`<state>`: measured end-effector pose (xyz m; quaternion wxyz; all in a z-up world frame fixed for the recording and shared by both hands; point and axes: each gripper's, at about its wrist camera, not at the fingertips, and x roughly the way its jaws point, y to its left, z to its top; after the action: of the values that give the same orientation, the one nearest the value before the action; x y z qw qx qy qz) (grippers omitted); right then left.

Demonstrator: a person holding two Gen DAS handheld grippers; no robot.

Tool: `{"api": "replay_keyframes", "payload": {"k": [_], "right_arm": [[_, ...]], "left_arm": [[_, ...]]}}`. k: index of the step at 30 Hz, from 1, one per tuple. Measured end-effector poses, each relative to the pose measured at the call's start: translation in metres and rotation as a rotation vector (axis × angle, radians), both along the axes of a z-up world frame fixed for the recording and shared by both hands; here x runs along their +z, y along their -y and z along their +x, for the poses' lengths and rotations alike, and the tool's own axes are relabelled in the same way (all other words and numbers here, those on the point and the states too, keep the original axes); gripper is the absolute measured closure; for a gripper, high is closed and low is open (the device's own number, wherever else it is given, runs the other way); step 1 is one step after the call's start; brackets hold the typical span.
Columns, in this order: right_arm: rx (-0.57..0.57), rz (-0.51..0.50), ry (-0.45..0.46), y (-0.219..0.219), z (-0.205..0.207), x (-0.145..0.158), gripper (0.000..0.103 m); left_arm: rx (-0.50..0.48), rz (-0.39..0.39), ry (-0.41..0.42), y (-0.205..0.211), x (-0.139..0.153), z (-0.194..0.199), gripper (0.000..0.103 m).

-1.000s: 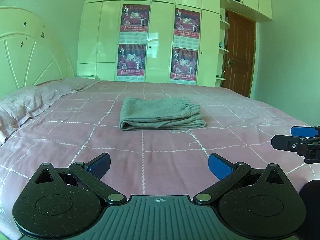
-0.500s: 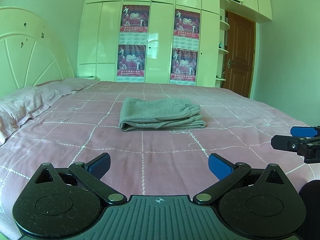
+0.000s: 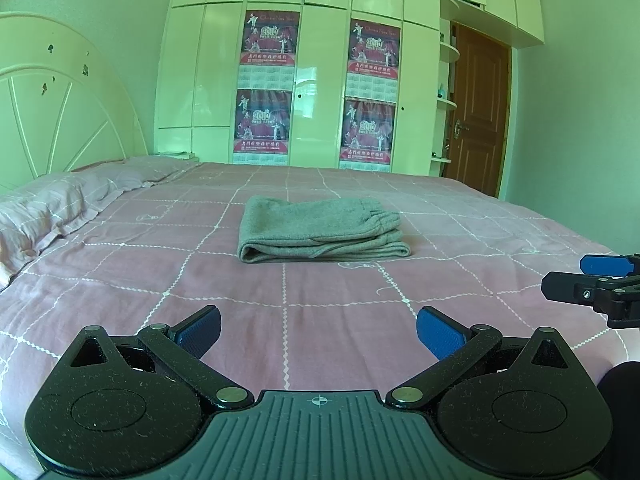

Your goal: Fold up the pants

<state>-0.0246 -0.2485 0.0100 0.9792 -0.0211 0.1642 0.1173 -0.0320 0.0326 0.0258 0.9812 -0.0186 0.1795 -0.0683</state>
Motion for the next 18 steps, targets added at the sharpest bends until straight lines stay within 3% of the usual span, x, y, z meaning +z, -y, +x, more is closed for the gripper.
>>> {"api": "replay_keyframes", "payload": {"k": [18], "right_arm": [[0.001,-0.001,0.001,-0.0005,-0.0002,-0.0001,0.006]], "left_arm": [[-0.015,0.001,0.036,0.0007,0.0030,-0.0056,0.000]]}}
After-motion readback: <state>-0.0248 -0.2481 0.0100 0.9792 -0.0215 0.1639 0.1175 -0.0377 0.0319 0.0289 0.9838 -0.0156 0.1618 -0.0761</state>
